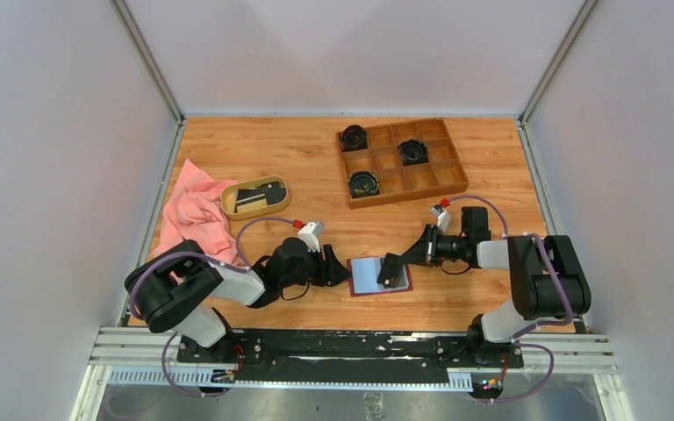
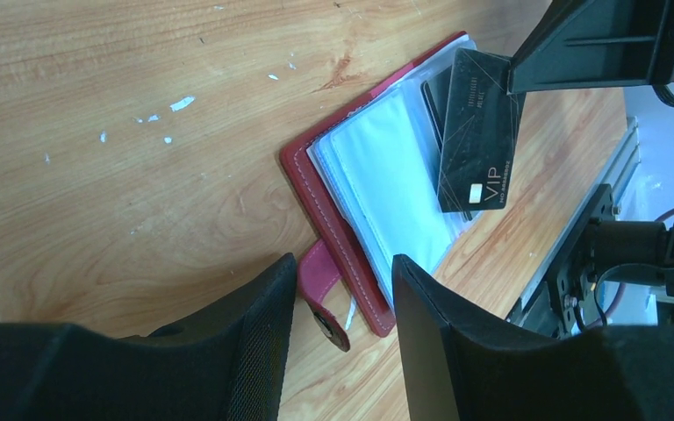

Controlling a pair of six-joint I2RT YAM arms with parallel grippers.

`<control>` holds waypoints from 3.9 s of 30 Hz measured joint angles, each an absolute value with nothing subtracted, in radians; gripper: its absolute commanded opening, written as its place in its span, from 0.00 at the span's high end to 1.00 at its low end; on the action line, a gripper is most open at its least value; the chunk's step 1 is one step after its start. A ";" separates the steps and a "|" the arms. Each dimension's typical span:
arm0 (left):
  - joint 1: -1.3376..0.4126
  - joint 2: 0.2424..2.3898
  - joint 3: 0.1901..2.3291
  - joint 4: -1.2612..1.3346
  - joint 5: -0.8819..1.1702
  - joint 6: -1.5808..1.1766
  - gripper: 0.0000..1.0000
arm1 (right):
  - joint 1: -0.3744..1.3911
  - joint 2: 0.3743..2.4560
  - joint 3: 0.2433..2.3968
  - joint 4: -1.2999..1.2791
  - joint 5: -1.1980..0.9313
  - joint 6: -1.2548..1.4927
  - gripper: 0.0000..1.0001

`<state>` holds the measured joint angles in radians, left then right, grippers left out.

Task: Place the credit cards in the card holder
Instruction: Insert the credit card into the card holder.

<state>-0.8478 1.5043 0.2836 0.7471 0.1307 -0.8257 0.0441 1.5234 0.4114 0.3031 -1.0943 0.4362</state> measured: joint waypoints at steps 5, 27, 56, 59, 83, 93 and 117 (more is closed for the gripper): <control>-0.849 1.515 0.293 0.748 0.135 -0.828 0.51 | 0.063 1.546 0.424 0.305 -1.094 0.445 1.00; -0.854 1.547 0.318 0.749 0.141 -0.831 0.57 | 0.167 1.672 0.540 0.178 -1.099 0.399 1.00; -0.854 1.645 0.395 0.760 0.161 -0.842 0.67 | 0.273 1.810 0.715 -0.044 -1.119 0.327 1.00; -0.854 1.641 0.393 0.760 0.160 -0.845 0.65 | 0.275 1.816 0.720 -0.049 -1.124 0.326 0.73; -0.854 1.352 0.243 0.746 0.080 -0.814 0.56 | 0.277 1.526 0.924 -0.471 -0.936 -0.270 0.73; -0.854 1.317 0.220 0.746 0.086 -0.804 0.55 | 0.437 1.229 0.746 -0.567 -0.915 -1.075 0.89; -0.854 1.571 0.220 0.950 0.161 -0.866 0.55 | 0.636 1.351 0.684 -0.520 -0.571 -1.751 0.86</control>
<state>-0.8543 1.5715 0.2203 0.9504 0.1608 -0.8658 0.6357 1.3514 0.6838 -0.5198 -0.5709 -1.7508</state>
